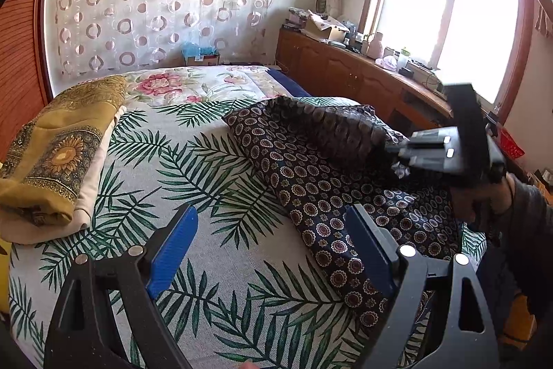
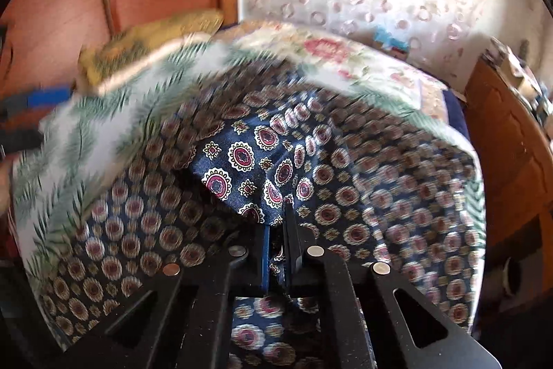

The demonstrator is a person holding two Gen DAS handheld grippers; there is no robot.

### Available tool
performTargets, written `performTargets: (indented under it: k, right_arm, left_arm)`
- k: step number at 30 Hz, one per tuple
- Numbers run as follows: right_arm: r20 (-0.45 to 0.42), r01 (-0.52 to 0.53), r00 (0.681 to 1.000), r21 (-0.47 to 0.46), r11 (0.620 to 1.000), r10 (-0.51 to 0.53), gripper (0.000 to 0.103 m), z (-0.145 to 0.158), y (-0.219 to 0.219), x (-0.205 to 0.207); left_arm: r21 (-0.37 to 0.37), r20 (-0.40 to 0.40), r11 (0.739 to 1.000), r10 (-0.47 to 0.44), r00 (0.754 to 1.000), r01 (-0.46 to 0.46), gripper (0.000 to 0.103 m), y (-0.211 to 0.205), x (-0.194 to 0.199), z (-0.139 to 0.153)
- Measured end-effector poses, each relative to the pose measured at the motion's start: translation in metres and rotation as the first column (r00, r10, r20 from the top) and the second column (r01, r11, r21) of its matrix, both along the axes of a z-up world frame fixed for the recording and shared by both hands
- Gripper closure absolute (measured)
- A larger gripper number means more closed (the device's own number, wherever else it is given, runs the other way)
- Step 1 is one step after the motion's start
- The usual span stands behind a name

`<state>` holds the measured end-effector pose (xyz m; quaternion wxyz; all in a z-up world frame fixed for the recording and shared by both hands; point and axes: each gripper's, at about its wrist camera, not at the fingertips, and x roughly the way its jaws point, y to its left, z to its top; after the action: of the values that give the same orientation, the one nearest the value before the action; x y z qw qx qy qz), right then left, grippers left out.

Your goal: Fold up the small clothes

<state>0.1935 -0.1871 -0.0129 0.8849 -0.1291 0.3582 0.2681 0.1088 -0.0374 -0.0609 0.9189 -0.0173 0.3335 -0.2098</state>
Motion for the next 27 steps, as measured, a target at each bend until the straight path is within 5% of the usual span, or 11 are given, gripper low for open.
performTargets:
  k: [9,13,19,24,25,27]
  right_arm:
    - [-0.046,0.229,0.973,0.181,0.956,-0.224,0.098,0.026,-0.068,0.053]
    - [-0.068,0.300,0.954,0.123,0.946,-0.293,0.098,0.017,-0.072,0.075]
    - [-0.122,0.299,0.949,0.059,0.952,-0.290,0.077,0.001,-0.062,0.100]
    - [-0.154,0.288,0.947,0.023,0.957,-0.281,0.075,-0.009,-0.056,0.117]
    - [-0.149,0.280,0.950,0.029,0.959,-0.273,0.076,-0.008,-0.056,0.117]
    - [-0.130,0.257,0.959,0.037,0.966,-0.250,0.100,-0.004,-0.056,0.115]
  left_arm:
    - [0.002,-0.011,1.000,-0.014,1.000,0.014,0.015,-0.006,0.000,-0.004]
    - [0.006,-0.011,1.000,-0.020,1.000,0.020,0.015,-0.008,-0.001,-0.005]
    - [0.006,-0.021,1.000,-0.016,1.000,0.016,0.015,-0.007,0.000,-0.007]
    - [0.009,-0.027,1.000,-0.020,0.999,0.020,0.015,-0.008,0.002,-0.009]
    - [0.010,-0.028,1.000,-0.021,0.999,0.021,0.015,-0.008,0.002,-0.009]
    - [0.011,-0.029,1.000,-0.023,0.999,0.024,0.015,-0.010,0.002,-0.009]
